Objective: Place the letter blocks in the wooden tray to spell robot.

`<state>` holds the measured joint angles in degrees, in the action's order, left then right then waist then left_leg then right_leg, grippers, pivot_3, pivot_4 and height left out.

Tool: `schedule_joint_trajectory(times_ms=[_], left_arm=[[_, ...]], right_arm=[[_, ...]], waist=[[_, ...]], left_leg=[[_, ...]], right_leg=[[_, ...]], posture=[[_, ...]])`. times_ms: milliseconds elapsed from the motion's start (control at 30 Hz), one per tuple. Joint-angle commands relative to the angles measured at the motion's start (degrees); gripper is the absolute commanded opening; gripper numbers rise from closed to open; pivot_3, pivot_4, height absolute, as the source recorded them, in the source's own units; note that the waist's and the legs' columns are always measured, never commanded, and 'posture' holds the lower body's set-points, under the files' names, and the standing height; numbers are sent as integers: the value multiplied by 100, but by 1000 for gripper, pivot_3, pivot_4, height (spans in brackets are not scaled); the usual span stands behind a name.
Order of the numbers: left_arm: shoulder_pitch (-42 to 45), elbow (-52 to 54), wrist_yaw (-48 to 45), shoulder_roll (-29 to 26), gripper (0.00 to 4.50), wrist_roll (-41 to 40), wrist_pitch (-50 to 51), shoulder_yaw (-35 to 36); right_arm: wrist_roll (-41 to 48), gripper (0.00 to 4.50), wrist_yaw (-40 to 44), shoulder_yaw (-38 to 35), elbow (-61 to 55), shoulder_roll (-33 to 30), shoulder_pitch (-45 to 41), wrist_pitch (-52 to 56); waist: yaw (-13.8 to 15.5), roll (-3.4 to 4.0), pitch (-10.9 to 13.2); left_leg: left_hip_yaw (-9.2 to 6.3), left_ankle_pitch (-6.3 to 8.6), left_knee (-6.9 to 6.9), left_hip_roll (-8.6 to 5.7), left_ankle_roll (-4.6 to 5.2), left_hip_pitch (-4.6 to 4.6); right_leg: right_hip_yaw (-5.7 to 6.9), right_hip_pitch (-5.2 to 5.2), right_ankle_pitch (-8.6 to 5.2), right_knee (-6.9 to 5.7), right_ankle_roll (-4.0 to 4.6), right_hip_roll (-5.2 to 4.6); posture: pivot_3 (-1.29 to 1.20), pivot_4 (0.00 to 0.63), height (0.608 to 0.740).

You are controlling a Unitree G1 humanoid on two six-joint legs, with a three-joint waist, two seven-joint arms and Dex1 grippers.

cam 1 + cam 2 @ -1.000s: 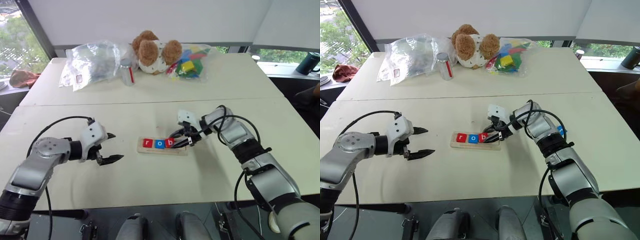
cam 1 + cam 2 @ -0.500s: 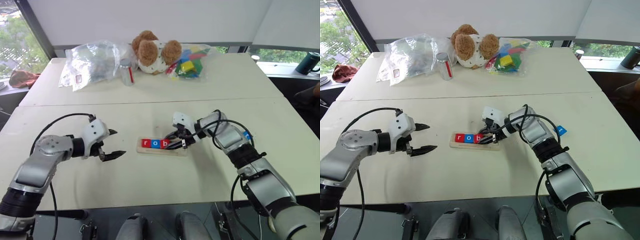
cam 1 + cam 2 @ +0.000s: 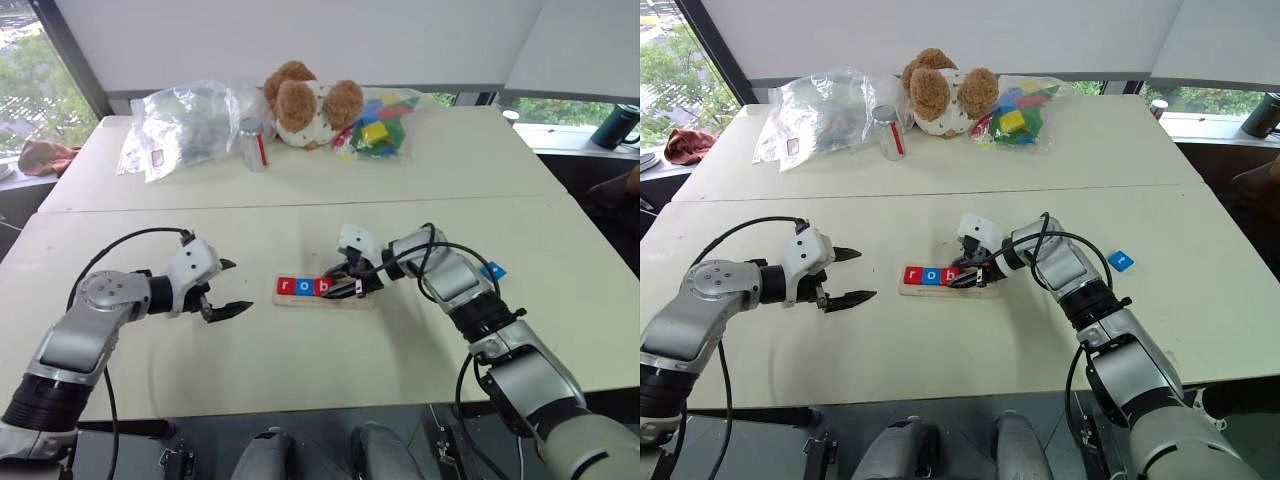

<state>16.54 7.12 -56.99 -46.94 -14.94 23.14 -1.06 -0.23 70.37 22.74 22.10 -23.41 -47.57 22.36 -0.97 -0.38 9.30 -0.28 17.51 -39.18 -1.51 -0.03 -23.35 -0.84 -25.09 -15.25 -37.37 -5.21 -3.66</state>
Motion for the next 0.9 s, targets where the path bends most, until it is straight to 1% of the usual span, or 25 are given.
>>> schedule_joint_trajectory(times_ms=[33, 267, 333, 400, 433, 467, 500, 700, 900], left_arm=[[97, 51, 17, 10, 4500, 39, -135, 37], [63, 42, 19, 53, 4500, 91, -156, 47], [58, 23, 16, 59, 4500, 110, -174, 40], [60, 10, -4, 51, 4500, 126, -188, 33], [64, -1, -13, 45, 4500, 131, -196, 34], [73, -21, -18, 40, 4500, 141, -211, 37], [79, -41, -27, 33, 4500, 147, -225, 45], [83, -70, -47, 44, 4500, 184, -249, 56], [77, -80, -69, 37, 4500, 175, -236, 58]], right_arm=[[70, 1156, -116, -114, -197, 63, 16, 11], [138, 1156, -156, -110, -384, 23, 122, 156], [184, 2204, -137, -121, -426, 26, 138, 203], [222, 3125, -216, -178, -437, 75, 107, 280], [245, 3679, -227, -195, -447, 86, 82, 300], [266, 4118, -262, -226, -453, 100, 58, 319], [303, 4450, -306, -278, -468, 121, 29, 376], [464, 4450, -421, -485, -750, 46, 14, 540], [92, 4450, -567, -387, -1348, -567, 451, -113]], waist=[[-1, 0, 0], [-1, -1, -1], [-1, -1, -1], [-1, -1, -1], [-1, -1, -1], [-1, -1, -1], [-1, -1, -1], [5, -1, -1], [30, -3, -2]], left_leg=[[0, 0, 0, 0, 0, 0], [0, 0, 0, 0, 0, 0], [0, 0, 0, 0, 0, 0], [0, 0, 0, 0, 0, 0], [0, -1, -1, 0, -1, 1], [0, -1, -1, 0, -1, 1], [0, -1, -1, 0, -2, 1], [0, -1, -1, 0, -2, 0], [-1, -1, -1, -1, -1, 0]], right_leg=[[0, 0, 0, 0, 0, 0], [0, 0, 0, -3, 0, 0], [0, 0, 0, -4, 0, 1], [0, 0, 0, -4, 0, 1], [-1, -1, 0, -5, 0, 1], [0, -1, 0, -5, 0, 1], [0, -1, 0, -5, 0, 1], [0, -2, 0, -8, 0, 1], [0, -1, 0, -8, 0, -1]], posture=[[0, 150, 740], [0, 150, 740], [0, 150, 740], [0, 150, 740], [0, 150, 740], [0, 150, 740], [0, 150, 740], [0, 150, 740], [0, 150, 740]])
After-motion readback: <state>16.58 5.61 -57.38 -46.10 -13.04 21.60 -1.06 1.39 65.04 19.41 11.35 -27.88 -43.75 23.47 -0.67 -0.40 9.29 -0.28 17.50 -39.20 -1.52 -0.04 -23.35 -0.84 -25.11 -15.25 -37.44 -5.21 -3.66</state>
